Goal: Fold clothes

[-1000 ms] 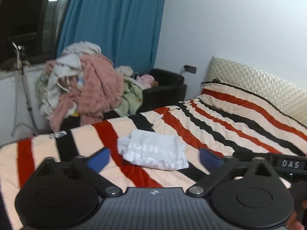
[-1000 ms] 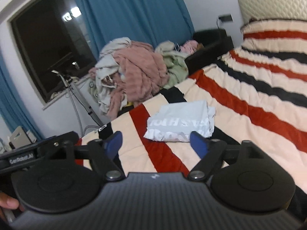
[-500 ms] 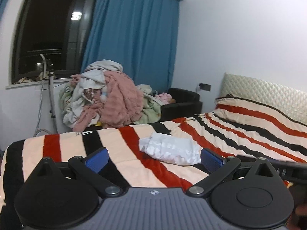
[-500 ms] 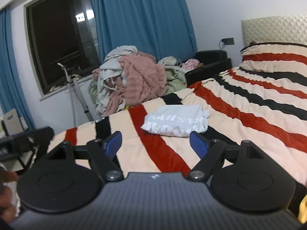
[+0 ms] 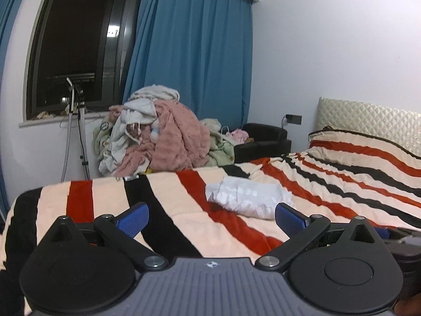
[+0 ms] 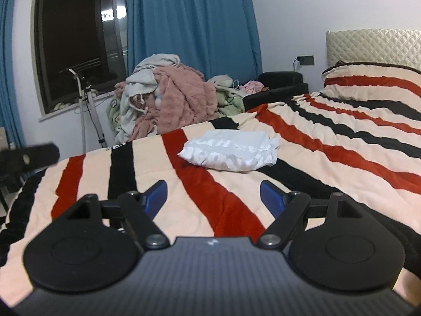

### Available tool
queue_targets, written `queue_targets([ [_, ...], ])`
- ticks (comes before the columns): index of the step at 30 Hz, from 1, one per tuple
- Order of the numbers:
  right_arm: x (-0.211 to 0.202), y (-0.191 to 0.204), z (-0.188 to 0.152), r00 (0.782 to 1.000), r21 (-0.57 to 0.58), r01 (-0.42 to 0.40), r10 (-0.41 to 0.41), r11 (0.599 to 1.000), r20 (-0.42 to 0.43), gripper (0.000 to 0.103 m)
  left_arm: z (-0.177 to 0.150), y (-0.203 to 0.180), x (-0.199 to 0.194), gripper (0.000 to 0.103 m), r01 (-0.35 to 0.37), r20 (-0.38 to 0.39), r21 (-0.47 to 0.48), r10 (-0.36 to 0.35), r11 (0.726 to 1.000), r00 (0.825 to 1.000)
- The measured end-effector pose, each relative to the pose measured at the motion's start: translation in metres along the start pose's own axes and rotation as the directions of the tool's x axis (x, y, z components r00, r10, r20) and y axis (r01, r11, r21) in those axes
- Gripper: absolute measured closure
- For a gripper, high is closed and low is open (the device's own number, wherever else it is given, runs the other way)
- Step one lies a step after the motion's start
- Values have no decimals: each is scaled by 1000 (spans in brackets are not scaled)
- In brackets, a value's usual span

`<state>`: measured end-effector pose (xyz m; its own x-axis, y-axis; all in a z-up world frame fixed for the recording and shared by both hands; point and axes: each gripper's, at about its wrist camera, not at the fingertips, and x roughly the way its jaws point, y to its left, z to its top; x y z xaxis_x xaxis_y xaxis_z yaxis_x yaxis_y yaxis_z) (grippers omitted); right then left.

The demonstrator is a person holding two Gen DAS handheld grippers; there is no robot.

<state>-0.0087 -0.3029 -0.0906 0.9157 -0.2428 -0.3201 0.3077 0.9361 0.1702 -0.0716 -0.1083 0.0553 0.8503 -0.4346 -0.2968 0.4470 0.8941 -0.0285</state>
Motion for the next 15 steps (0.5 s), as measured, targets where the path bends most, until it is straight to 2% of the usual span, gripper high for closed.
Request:
queue_targets([
  [6,4,3,-3,1000,-19,6,-6,1000,3,24,-7,5,17,0,-18,-57,-16,17,1000,998],
  [15,3,0,-4,1000,-6,13,-13,1000,-2,24,-11,4,21,0,-34,-75,-16,33,999,997],
])
